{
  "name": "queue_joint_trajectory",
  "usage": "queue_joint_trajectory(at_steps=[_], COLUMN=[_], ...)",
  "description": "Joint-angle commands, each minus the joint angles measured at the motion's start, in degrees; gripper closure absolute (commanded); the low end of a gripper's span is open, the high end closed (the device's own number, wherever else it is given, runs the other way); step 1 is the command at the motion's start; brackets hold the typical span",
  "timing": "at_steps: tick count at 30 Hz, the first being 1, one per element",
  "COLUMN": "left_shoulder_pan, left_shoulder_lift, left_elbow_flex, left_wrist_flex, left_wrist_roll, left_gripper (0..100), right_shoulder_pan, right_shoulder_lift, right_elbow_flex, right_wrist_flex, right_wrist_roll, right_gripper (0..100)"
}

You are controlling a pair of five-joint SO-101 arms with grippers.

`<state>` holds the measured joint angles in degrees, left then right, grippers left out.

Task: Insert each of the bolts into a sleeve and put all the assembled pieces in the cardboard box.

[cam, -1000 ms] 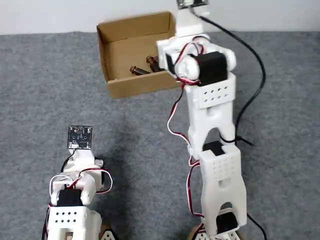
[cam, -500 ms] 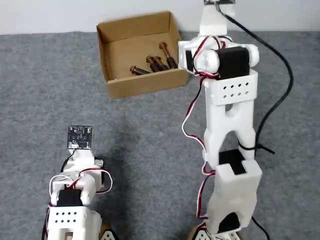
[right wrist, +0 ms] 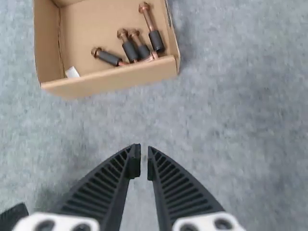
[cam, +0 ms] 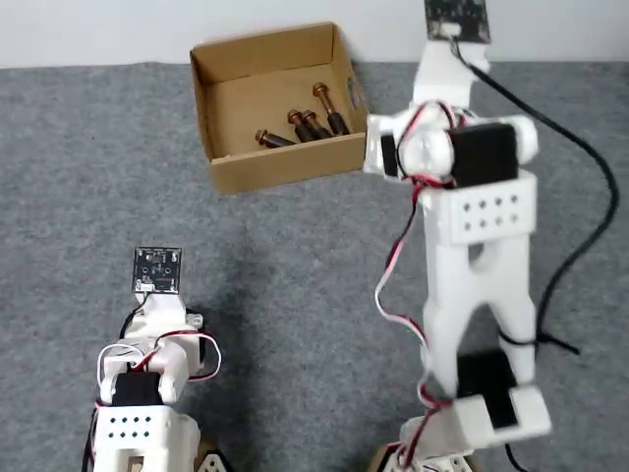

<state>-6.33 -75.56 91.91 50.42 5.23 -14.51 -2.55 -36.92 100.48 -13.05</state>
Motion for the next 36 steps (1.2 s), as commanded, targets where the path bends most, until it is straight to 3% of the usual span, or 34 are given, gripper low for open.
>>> queue_joint_trajectory(at_steps=[1, 13, 24, 30, 36], left_shoulder_pan=[-0.09, -0.09, -0.09, -0.09, -0.09], left_shoulder_lift=[0.0, 0.0, 0.0, 0.0, 0.0], left_elbow_flex=[-0.22, -0.22, -0.22, -0.22, -0.22], left_wrist_flex=[-1.41, -1.41, -1.41, -1.41, -1.41], left_wrist_roll=[-0.18, -0.18, -0.18, -0.18, -0.18], left_gripper=[100, 100, 100, 100, 100], right_shoulder_pan=[0.75, 6.55, 6.64, 6.64, 6.64], right_shoulder_lift=[-9.01, -32.57, -59.12, -72.48, -80.31], right_elbow_flex=[9.05, 40.88, 77.71, 91.96, 99.96], right_wrist_flex=[2.24, -4.26, -20.62, -29.32, -31.52], right_wrist_roll=[-1.14, -2.2, -2.02, 3.25, 5.89], right_gripper=[99.1, 99.1, 99.1, 99.1, 99.1])
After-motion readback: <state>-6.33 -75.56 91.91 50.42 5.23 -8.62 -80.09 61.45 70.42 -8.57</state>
